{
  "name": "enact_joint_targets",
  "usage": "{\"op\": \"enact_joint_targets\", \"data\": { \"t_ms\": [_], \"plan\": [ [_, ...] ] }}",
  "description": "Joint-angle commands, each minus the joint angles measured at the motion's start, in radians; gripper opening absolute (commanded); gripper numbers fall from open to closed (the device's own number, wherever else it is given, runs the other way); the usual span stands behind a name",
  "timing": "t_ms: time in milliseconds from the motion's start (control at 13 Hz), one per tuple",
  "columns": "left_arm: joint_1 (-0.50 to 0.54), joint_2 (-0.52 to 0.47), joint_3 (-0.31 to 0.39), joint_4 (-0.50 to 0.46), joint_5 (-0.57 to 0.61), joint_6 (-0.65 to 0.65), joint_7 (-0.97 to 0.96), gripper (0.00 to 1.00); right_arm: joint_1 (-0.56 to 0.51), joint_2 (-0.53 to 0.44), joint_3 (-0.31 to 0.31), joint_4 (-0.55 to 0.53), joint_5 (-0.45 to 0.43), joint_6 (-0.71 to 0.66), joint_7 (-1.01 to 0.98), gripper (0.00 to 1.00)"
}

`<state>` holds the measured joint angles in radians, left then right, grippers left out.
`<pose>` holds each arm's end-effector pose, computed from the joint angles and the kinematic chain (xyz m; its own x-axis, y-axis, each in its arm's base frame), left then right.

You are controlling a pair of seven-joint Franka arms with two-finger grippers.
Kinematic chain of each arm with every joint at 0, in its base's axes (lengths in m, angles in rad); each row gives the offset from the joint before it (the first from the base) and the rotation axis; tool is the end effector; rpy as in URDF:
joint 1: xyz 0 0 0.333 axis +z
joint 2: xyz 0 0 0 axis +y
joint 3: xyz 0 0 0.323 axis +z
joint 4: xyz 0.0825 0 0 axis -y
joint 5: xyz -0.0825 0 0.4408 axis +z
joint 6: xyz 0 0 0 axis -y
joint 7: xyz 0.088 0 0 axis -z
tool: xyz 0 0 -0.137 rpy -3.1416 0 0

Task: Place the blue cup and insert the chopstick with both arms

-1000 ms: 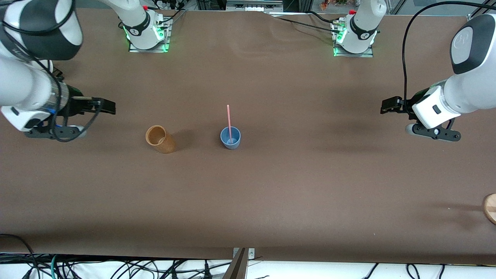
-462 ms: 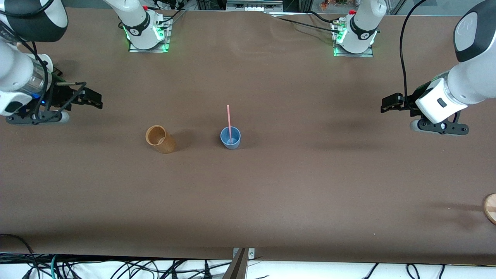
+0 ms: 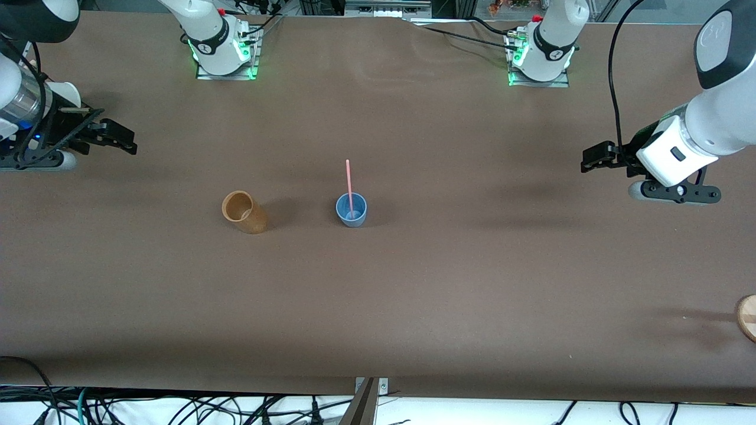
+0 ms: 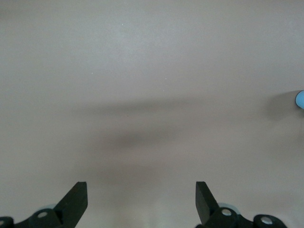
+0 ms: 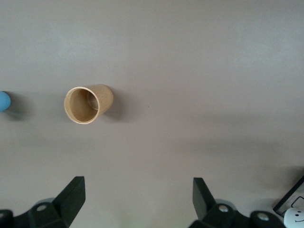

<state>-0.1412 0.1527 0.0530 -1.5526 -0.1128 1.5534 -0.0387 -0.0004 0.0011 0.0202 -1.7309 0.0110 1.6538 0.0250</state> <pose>0.6408 -0.0742 0.5145 0.9867 -0.0500 -0.1549 -0.0351 -0.9946 0.0976 0.6081 0.0135 0.5231 0.9969 -0.0062 -0.0784 -0.0069 -0.9999 -0.0089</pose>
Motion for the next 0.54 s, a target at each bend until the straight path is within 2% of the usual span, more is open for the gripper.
{"op": "enact_joint_targets", "data": {
  "t_ms": [0, 231, 462],
  "plan": [
    [0.008, 0.016, 0.002, 0.037, 0.012, -0.024, -0.015, 1.00, -0.016, -0.023, 0.000, -0.023, -0.002, 0.018, -0.005, 1.00],
    [0.015, 0.016, 0.007, 0.037, 0.012, -0.022, -0.015, 1.00, -0.016, -0.026, -0.002, -0.019, 0.052, 0.015, -0.011, 1.00],
    [0.031, 0.022, 0.007, 0.039, 0.010, -0.022, -0.012, 1.00, -0.018, -0.023, -0.002, -0.015, 0.052, 0.015, -0.011, 1.00]
  ]
}}
